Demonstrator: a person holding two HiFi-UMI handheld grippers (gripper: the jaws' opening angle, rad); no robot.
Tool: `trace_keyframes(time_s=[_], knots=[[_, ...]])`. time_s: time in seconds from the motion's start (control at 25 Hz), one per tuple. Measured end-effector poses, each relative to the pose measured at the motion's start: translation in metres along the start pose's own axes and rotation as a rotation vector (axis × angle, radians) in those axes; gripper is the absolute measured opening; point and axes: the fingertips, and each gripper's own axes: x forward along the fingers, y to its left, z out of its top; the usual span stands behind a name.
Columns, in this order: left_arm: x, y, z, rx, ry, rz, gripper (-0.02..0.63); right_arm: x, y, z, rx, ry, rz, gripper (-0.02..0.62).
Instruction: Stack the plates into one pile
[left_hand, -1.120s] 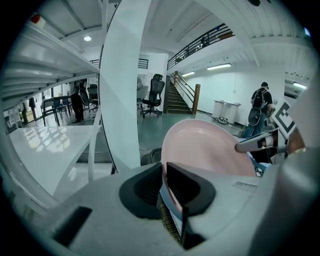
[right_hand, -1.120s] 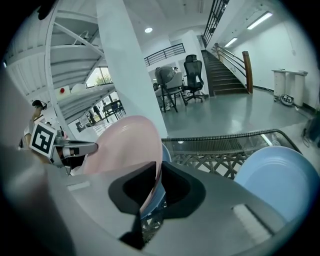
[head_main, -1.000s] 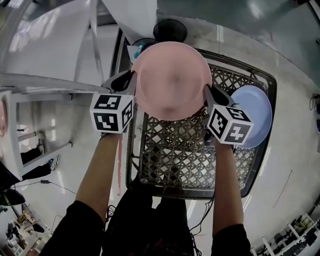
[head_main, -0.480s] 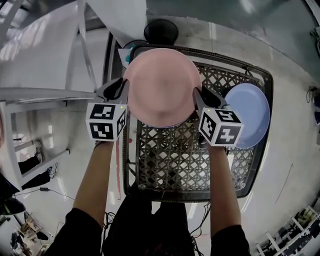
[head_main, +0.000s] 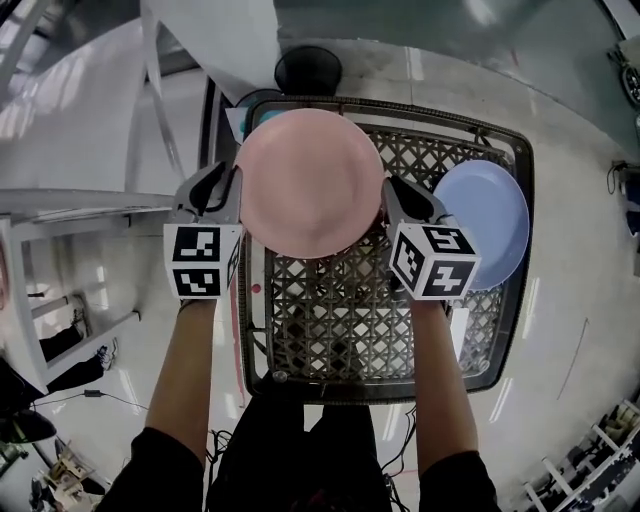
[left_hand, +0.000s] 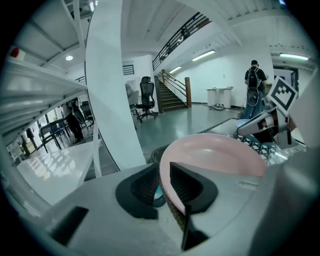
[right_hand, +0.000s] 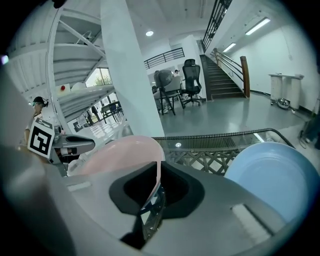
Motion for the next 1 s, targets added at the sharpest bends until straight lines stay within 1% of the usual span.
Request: trace_keyframes(time_s=[0.16,0.28,0.52,0.64,0.8,1.0], knots=[[0.001,-0.018,0.009,0.015,-0.011,-0.024,0.034,-0.010,-0.005,0.000,0.000,-0.009,-0.006,0.012],[0.002,-0.028,0.021,0.001,-0.030,-0.038,-0.009,-0.023,-0.016,0.004,0.009,-0.027,-0.019,0.012],[0.004,-0.058,0.040,0.020,-0.052,-0.104,-0.006,-0.054,-0.040,0.003,0.043,-0.053,-0.074,0.012],[0.003,-0.076,0.046,0.047,-0.061,-0.140,-0.006,-0.070,-0.047,0.000,0.060,-0.063,-0.104,0.012],[0.007,-0.117,0.056,0.072,-0.065,-0.189,-0.006,-0.097,-0.075,-0.012,0.083,-0.071,-0.140,0.012],[0.018,-0.177,0.068,0.111,-0.067,-0.271,-0.006,-0.134,-0.118,-0.033,0.132,-0.072,-0.210,0.012]])
